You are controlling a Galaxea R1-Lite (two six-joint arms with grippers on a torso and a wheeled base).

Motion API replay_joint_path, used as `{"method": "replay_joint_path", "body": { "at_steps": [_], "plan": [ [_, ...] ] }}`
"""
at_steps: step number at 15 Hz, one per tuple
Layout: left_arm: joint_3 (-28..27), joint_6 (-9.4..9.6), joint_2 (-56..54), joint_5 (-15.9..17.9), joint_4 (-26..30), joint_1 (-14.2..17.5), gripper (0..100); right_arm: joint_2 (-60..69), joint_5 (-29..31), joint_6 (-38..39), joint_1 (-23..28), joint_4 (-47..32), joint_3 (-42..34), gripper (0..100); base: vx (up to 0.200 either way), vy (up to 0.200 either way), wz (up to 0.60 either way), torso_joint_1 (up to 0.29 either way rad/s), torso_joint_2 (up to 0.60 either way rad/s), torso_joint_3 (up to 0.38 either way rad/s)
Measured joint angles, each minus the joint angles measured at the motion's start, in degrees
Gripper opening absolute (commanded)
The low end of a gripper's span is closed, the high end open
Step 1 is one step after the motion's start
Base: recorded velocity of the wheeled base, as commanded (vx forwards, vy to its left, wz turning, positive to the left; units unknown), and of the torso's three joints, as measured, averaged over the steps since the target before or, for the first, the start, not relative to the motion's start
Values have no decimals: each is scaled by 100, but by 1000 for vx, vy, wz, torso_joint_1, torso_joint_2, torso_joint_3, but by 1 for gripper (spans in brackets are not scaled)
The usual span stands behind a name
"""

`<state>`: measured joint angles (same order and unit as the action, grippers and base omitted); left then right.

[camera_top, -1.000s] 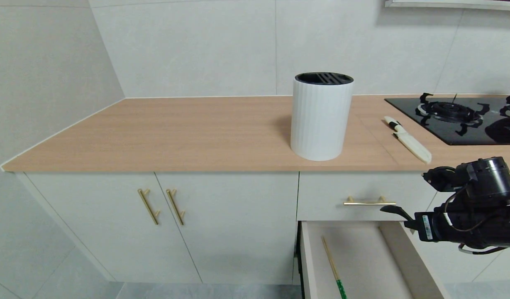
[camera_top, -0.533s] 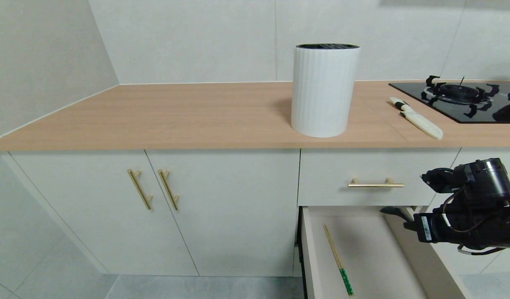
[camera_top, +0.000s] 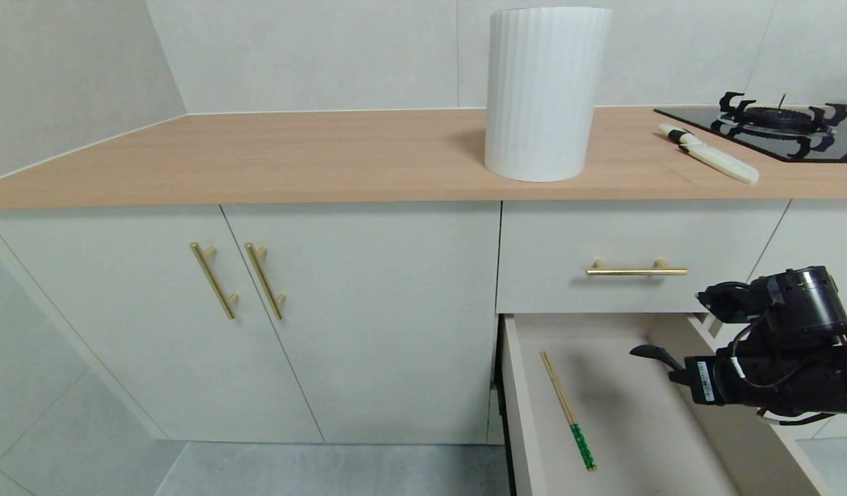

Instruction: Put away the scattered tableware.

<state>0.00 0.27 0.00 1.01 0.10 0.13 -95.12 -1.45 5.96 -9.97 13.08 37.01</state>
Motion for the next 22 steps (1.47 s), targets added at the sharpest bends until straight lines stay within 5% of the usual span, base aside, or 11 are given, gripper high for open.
{"method": "replay_joint_path", "body": {
  "at_steps": [9, 18, 22],
  "plan": [
    [0, 0, 0, 2, 0, -4, 100, -333, 243, 17, -80, 273, -5, 0, 0, 0, 0, -2, 7, 5],
    [0, 0, 0, 0, 0, -4, 100, -2979, 1436, 44, -529, 4491, -623, 0, 0, 0, 0, 0, 0, 0],
    [0, 0, 0, 2, 0, -4, 100, -3701, 1631, 33, -573, 4829, -689, 0, 0, 0, 0, 0, 0, 0]
  ]
}}
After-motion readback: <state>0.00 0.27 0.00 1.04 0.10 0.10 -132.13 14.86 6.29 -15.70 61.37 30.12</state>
